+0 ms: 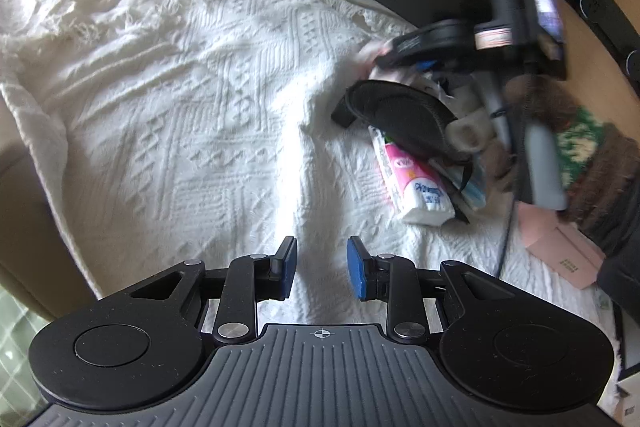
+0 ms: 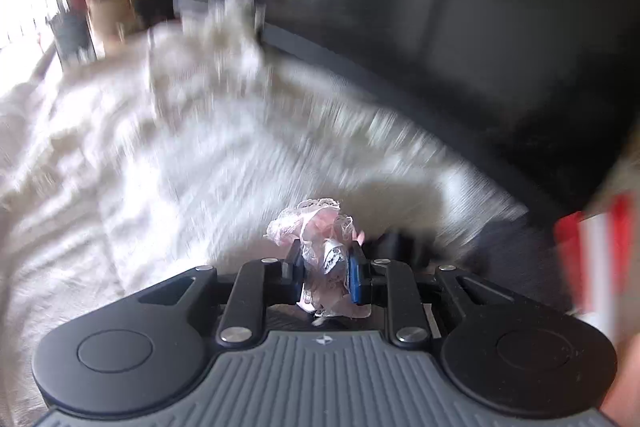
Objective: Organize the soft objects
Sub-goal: 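Grasp the lacy pink-white scrunchie from the pile with the right gripper, then carry the black eye mask to the pink box with left while right holds scrunchie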
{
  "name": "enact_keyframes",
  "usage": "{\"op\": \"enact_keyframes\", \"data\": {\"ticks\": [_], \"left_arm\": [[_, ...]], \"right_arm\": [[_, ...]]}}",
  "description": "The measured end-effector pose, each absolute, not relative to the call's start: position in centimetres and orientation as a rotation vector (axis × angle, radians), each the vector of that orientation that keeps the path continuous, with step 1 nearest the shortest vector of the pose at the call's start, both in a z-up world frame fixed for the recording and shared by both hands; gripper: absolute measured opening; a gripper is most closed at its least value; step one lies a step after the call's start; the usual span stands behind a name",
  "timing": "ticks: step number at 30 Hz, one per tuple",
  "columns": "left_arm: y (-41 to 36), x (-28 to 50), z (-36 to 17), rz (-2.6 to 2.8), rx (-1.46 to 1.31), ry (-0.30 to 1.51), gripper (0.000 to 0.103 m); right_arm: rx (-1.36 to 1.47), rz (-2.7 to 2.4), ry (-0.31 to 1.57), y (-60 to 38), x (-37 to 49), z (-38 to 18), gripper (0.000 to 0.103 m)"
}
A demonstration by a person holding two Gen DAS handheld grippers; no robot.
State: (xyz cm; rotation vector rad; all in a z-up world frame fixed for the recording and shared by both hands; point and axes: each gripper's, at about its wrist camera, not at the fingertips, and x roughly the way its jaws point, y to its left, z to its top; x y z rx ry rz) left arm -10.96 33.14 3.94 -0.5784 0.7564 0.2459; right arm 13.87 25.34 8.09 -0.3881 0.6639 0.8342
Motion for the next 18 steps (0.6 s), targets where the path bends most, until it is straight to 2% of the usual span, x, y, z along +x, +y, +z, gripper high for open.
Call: {"op": "enact_keyframes", "data": {"ticks": [3,7,12,18], "left_arm": [[33.4,-10.5,4.0,0.22,-0.609,0.734,0.03],[34.5,-7.9,4.1,0.184,-0.687,0.68,0.03],[36.1,-5.0,3.8,0.185,-0.901,0.58,0.03],[36.1,-0.5,3.3,0.218,-0.867,0.63,0.03]], "right_arm": [[-0.392,0.807,0.572,20.0,11.3,11.6,0.021],[-0.386,0.768,0.572,12.1,7.7,12.9,0.021],[-0.384,0.647,0.628,4.8,3.4,10.1,0.021],[-0.332,0.513,0.733,-0.1,0.8,6.5,0.021]]}}
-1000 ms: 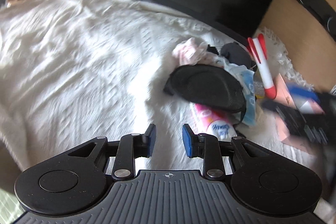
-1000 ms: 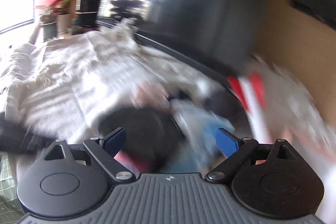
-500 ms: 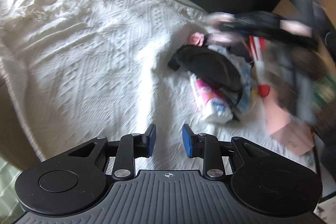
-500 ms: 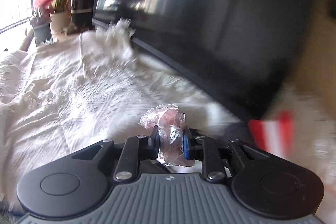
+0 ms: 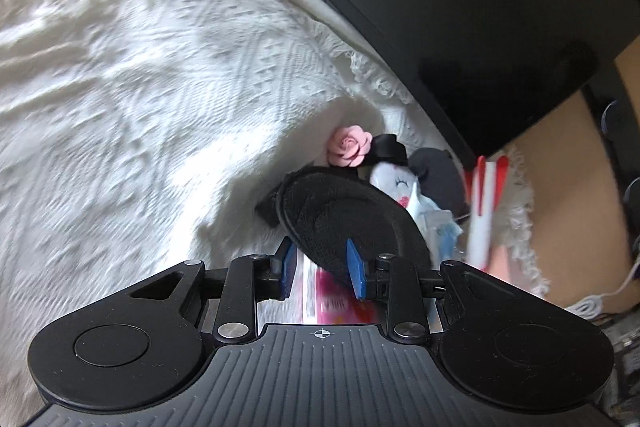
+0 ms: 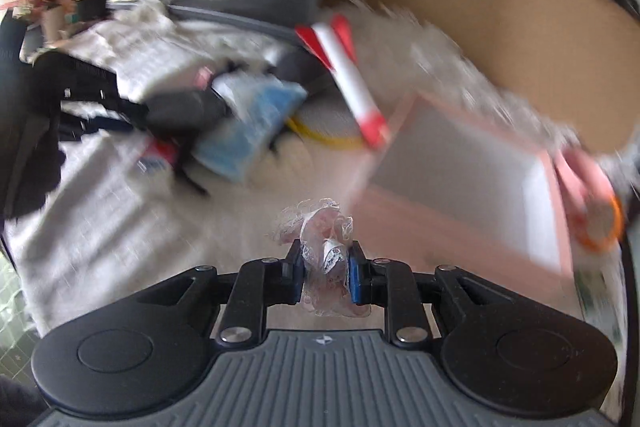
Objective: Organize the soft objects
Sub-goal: 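Carry the black eye mask to the pink box with left while right holds scrunchie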
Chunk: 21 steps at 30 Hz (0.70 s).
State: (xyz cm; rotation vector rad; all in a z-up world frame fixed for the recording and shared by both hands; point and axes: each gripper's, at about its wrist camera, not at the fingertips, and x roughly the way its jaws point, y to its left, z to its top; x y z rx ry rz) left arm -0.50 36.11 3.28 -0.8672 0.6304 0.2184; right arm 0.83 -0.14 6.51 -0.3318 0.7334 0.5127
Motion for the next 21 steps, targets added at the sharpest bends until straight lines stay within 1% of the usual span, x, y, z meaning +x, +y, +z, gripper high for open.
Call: {"op": "enact_keyframes", "data": {"ticks": [1,2,4,10,14,19,21], "left_arm": [[36.0,0.2,3.1,0.226,-0.852,0.639,0.031],[35.9,1.0,2.9,0.227,-0.844,0.649,0.035],[35.6,2.3,2.7,0.227,-0.811,0.659,0.038],[33.6,5.5,4.6,0.214,-0.591,0.61,0.034],[32.4,6.9,5.8,0.172,-0.567,0.579,0.033],[30.7,9.8,4.9,0.139,-0.546,0.642,0.033],[30.1,10.3,4.8,0.133,-0.52,0.647,0.032]], "right_arm": [[-0.326,0.49,0.744,-0.8,0.5,6.1,0.021],[-0.324,0.469,0.748,-1.6,0.2,5.8,0.021],[-0.329,0.428,0.738,-2.9,-0.5,5.2,0.021],[-0.267,0.354,0.789,-6.6,-1.3,4.0,0.021],[-0.255,0.34,0.792,-7.2,-2.0,3.7,0.021],[-0.274,0.338,0.783,-7.2,-2.2,3.8,0.021],[-0.269,0.336,0.781,-7.5,-2.2,4.0,0.021]]}}
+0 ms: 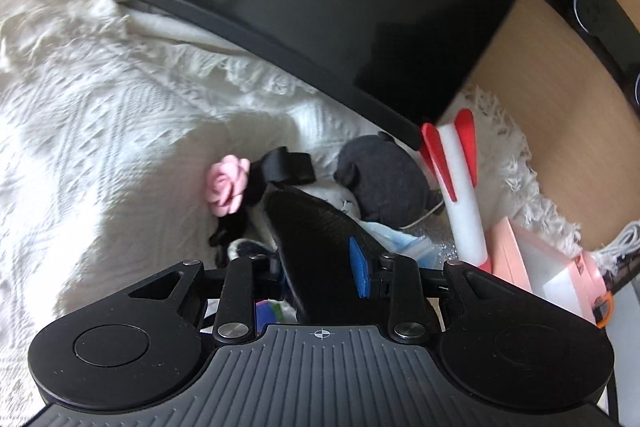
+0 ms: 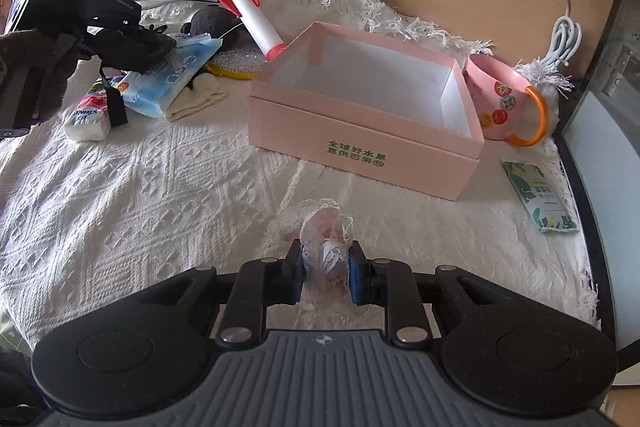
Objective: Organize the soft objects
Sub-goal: 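Carry the black eye mask to the pink box with left while right holds scrunchie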
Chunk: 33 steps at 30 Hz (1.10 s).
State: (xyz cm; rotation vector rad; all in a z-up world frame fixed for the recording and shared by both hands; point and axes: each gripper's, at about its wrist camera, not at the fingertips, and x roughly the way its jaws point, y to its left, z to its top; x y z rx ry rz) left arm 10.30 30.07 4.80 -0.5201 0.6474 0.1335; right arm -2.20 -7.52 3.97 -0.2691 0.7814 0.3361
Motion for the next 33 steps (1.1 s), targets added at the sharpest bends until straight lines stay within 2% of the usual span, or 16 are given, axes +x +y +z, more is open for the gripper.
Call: {"op": "enact_keyframes", "data": {"ticks": [2,6,17,23,28,33], "left_arm": [[29.8,10.4,5.0,0.121,-0.515,0.665,0.024],[29.2,9.3,5.7,0.045,-0.462,0.665,0.017],[25.2,2.7,7.2,-0.244,-0.405,0.737,0.016],[20.5,0.6,8.4,-0.465,-0.388,0.788,0.015],[16.8,1.8,9.7,-0.592,-0.381,0.786,0.015],[14.2,6.9,12.8,-0.64,-0.346,0.698,0.015]], "right_arm": [[-0.258,0.329,0.777,-7.9,-2.0,4.2,0.021],[-0.255,0.317,0.761,-8.3,-1.8,4.6,0.021],[-0.267,0.299,0.755,-9.0,-2.2,5.8,0.021],[-0.258,0.251,0.744,-10.6,-3.6,6.7,0.021],[-0.205,0.166,0.729,-12.9,-4.9,7.2,0.021],[-0.153,0.085,0.692,-14.7,-6.2,8.0,0.021]]}}
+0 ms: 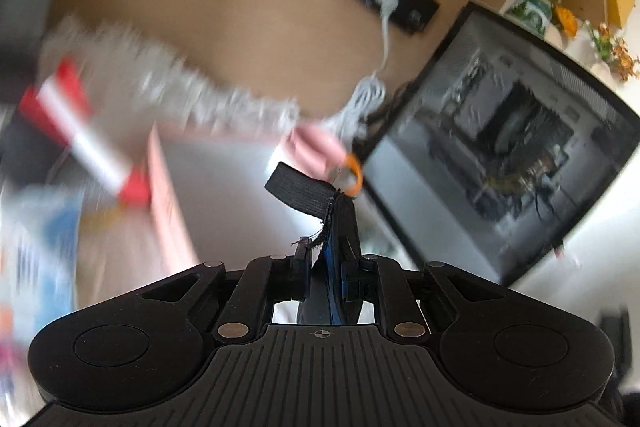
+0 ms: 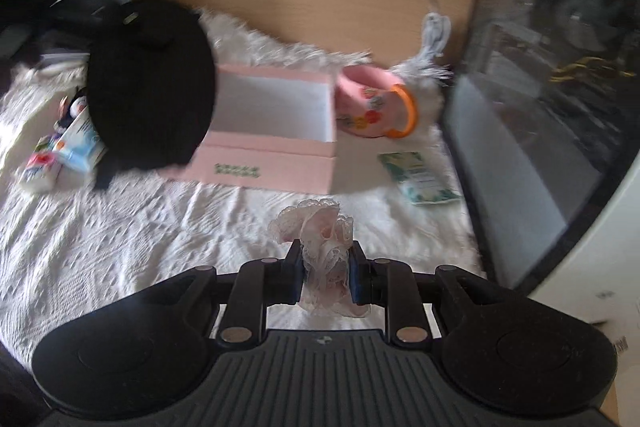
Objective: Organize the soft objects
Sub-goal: 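Carry the black eye mask to the pink box with left while right holds scrunchie, then release the black mask into the pink box with the left gripper while right drops the scrunchie in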
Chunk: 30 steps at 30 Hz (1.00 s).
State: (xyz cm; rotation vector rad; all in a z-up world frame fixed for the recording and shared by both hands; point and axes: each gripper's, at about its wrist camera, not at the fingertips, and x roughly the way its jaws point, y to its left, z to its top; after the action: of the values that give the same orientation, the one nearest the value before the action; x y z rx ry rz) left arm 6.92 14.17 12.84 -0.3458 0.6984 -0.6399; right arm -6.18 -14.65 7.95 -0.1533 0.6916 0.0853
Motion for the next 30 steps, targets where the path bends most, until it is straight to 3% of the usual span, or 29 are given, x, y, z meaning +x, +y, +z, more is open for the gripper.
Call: {"op": "enact_keyframes", "data": {"ticks": [4,10,15,21,23,25,30], "left_arm": [[12.6,12.9,14.6,-0.639,-0.363,0.66,0.019],[10.7,20.1,11.2,-0.469,-0.217,0.792,0.019],[13.0,18.4,10.9,-0.411,-0.295,0.73,0.019],[14.4,10.8,9.8,-0.434,-0.278,0.731,0.019],[14.8,7.7,8.7,-0.429,-0.296,0.741,0.019],[15.0,5.2,7.7,-0.405,-0.297,0.75,0.019],[16.4,0.9,4.9,-0.297,-0.231,0.809,0.019]], "right_arm": [[-0.128,0.044,0.656,-15.2,-6.9,8.7,0.021],[-0.133,0.022,0.651,-15.7,-6.6,9.3,0.021],[-0.068,0.095,0.671,-15.8,-3.0,10.5,0.021],[-0.06,0.229,0.592,-13.0,6.0,14.9,0.022],[-0.05,0.273,0.581,-11.8,9.6,15.3,0.032],[-0.064,0.305,0.611,-10.7,12.6,14.9,0.056],[-0.109,0.303,0.668,-8.7,15.2,12.4,0.057]]}}
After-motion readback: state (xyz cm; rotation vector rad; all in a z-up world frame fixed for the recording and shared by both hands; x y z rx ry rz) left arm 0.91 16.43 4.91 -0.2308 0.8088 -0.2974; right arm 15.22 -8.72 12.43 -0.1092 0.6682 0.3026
